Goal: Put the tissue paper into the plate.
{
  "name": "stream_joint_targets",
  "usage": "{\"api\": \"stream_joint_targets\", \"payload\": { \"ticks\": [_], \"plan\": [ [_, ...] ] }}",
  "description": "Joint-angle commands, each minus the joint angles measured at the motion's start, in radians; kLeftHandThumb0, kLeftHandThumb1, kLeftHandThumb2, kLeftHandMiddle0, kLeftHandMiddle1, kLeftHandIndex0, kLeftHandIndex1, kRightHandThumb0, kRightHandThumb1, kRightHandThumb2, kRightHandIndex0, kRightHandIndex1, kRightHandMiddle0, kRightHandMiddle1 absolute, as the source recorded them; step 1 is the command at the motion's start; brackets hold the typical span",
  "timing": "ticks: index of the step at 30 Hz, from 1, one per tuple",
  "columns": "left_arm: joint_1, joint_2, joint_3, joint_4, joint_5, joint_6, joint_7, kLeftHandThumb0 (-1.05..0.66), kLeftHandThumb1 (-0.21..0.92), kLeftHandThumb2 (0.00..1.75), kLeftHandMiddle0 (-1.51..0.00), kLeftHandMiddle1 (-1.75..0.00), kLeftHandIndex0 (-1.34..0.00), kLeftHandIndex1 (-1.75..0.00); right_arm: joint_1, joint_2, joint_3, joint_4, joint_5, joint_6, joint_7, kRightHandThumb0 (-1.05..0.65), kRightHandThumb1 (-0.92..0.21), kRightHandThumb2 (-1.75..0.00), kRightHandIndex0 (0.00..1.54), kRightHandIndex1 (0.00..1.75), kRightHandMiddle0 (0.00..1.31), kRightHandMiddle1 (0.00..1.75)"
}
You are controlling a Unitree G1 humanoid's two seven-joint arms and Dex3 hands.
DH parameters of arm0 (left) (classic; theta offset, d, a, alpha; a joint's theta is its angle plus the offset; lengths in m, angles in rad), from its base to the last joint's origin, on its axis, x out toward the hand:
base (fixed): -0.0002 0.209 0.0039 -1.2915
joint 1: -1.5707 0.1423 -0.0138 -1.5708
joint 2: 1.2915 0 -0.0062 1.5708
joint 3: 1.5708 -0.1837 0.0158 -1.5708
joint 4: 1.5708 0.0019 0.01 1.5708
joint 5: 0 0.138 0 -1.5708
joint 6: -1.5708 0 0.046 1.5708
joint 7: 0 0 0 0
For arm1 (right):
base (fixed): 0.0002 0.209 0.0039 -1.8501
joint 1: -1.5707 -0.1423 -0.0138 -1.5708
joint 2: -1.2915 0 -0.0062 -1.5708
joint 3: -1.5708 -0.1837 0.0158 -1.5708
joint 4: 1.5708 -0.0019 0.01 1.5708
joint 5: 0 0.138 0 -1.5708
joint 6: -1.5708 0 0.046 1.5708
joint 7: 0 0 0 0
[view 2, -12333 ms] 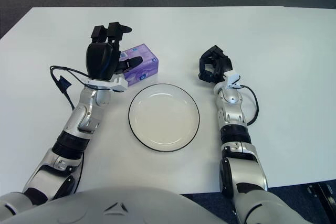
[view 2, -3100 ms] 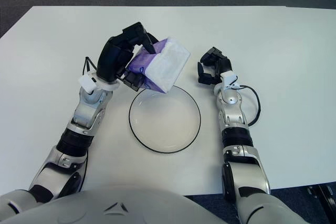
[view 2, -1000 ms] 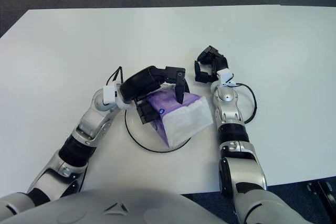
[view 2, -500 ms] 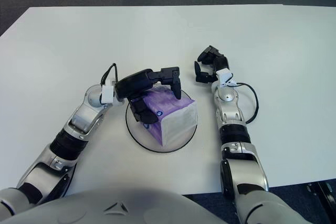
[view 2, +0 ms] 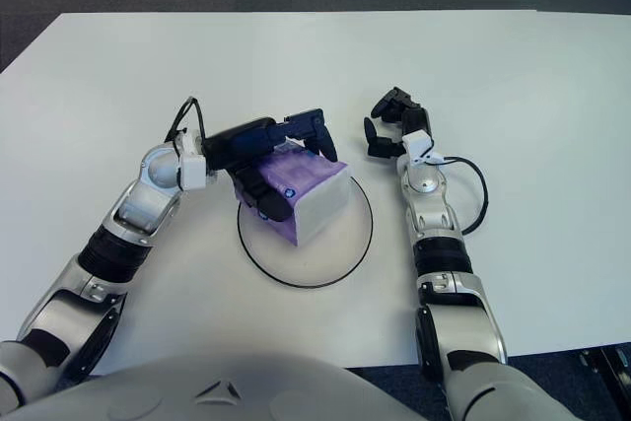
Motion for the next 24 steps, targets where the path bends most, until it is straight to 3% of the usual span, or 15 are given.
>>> {"api": "stream_joint_targets", "payload": {
  "ticks": [1, 8, 15, 17, 24],
  "plan": [
    [-0.013, 0.012, 0.02, 0.011, 0.026, -0.025, 0.029, -0.9, 0.91, 0.35, -0.12, -1.53, 0.0, -1.15, 0.13, 0.043, 0.018, 0.068, -0.01, 0.037, -0.002, -0.48, -0.34, -1.28, 1.19, 1.75, 0.6, 1.75],
    [-0.023, 0.014, 0.034, 0.03, 0.026, -0.058, 0.043, -0.97, 0.92, 0.43, -0.1, -1.23, 0.0, -1.01, 0.135, 0.048, 0.017, 0.06, -0.007, 0.055, -0.013, -0.46, -0.4, -1.21, 1.09, 1.75, 0.55, 1.75],
    [-0.039, 0.028, 0.03, 0.028, -0.005, -0.031, 0.003, -1.01, 0.92, 0.41, -0.08, -1.01, 0.0, -0.84, 0.118, 0.046, 0.01, 0.089, 0.016, 0.052, 0.012, -0.45, -0.41, -1.19, 1.06, 1.75, 0.54, 1.75],
    [-0.045, 0.032, 0.026, 0.027, -0.02, -0.02, -0.014, -1.01, 0.92, 0.38, -0.08, -0.8, 0.0, -0.7, 0.117, 0.046, 0.01, 0.092, 0.02, 0.047, 0.02, -0.46, -0.38, -1.23, 1.1, 1.75, 0.56, 1.75],
    [-0.058, 0.04, 0.019, 0.03, -0.041, -0.003, -0.049, -0.98, 0.92, 0.28, -0.08, -0.37, 0.0, -0.33, 0.118, 0.05, 0.005, 0.089, 0.036, 0.034, 0.039, -0.47, -0.34, -1.28, 1.15, 1.75, 0.59, 1.75]
  ]
}}
